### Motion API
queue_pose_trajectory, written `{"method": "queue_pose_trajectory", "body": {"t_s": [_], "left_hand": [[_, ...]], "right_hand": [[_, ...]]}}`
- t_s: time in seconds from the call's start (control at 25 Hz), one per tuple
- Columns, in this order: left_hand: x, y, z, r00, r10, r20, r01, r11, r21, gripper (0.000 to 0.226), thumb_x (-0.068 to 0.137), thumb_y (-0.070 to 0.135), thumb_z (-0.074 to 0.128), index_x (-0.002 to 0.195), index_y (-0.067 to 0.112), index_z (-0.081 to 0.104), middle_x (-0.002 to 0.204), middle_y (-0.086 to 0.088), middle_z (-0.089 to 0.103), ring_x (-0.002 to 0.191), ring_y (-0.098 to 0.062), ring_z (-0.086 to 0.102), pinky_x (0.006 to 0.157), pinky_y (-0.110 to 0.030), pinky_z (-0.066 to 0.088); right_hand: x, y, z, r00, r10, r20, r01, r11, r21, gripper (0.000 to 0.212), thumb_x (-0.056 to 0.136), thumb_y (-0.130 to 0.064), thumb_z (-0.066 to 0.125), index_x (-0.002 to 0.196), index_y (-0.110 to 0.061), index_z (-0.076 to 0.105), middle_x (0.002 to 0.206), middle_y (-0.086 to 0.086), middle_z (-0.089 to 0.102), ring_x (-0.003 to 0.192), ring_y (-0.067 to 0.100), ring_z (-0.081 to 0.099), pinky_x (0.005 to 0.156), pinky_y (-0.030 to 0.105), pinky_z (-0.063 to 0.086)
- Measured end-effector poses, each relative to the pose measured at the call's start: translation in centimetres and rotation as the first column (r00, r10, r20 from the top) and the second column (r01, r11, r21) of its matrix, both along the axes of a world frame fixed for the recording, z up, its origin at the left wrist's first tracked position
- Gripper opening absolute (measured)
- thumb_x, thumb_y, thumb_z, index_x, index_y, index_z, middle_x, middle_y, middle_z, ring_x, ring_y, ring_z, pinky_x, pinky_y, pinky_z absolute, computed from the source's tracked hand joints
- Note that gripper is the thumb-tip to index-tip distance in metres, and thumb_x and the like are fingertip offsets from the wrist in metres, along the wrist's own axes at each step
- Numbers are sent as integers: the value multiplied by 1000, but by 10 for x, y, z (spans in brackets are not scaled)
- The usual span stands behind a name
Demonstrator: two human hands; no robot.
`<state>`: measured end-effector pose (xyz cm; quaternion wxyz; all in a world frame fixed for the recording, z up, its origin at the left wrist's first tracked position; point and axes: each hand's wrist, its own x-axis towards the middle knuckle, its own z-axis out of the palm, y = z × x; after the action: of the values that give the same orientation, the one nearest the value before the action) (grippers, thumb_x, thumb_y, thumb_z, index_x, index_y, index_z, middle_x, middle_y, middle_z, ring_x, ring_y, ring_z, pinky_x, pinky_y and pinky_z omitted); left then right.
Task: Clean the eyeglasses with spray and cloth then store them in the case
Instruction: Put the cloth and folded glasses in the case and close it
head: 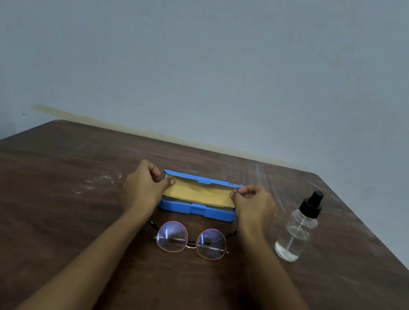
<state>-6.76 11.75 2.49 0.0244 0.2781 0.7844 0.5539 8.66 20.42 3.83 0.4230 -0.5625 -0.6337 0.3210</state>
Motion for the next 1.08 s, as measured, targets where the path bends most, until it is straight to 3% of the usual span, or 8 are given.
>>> {"method": "queue_pose_trajectory", "body": {"t_s": [0.08,0.24,0.4,0.52,0.64,0.76,0.92,1.08], "left_hand": [[1,2,-3,1000,-1,-28,2,1000,24,32,72,24,74,72,20,43,75,2,55,84,-25,55,74,-42,47],[0,6,-8,995,-23,-101,28,999,44,34,71,21,75,82,18,43,65,15,51,89,-26,55,73,-36,41],[-3,8,-11,995,-47,-91,52,997,58,30,72,15,74,83,18,46,67,14,53,89,-29,58,78,-45,49],[-3,8,-12,988,-41,-146,48,998,44,26,72,17,73,81,19,49,68,13,53,90,-23,52,69,-38,44],[-5,6,-15,966,2,-260,-5,1000,-13,14,73,22,72,79,20,60,84,4,51,98,-22,41,68,-31,31],[-11,5,-16,960,-21,-279,-7,995,-97,12,72,30,73,80,21,73,99,-1,51,106,-26,37,80,-32,33],[-15,3,-14,944,-129,-304,40,959,-282,22,76,45,65,88,27,74,130,2,47,117,-26,29,96,-38,28],[-20,-1,-15,887,-252,-388,81,910,-406,17,77,48,63,87,37,72,143,6,36,120,-25,25,97,-38,24]], "right_hand": [[0,-2,-2,1000,-10,-13,11,999,53,12,78,-17,69,75,-21,58,75,-3,62,84,21,62,58,27,37],[-1,-2,-7,1000,-13,23,10,994,111,10,78,-17,69,78,-19,60,69,-6,57,80,20,60,64,30,42],[1,-2,-13,995,-11,102,-7,986,169,11,79,-20,68,83,-22,58,71,-9,59,80,18,60,66,30,41],[2,-2,-15,989,-13,147,-17,981,195,11,80,-21,66,87,-22,57,80,-5,67,83,20,61,67,29,38],[3,-3,-14,982,-13,186,-28,976,215,11,82,-22,65,88,-22,56,84,-4,69,85,22,62,67,29,38],[6,-4,-13,981,5,196,-49,974,221,9,82,-21,64,88,-21,58,83,-4,68,84,22,62,66,29,39],[9,-6,-12,966,67,249,-123,968,217,6,84,-21,61,89,-23,64,84,-3,70,85,20,63,64,28,41],[11,-8,-7,909,92,407,-201,952,233,19,90,-21,51,100,-25,67,100,0,70,94,23,62,71,32,45]]}}
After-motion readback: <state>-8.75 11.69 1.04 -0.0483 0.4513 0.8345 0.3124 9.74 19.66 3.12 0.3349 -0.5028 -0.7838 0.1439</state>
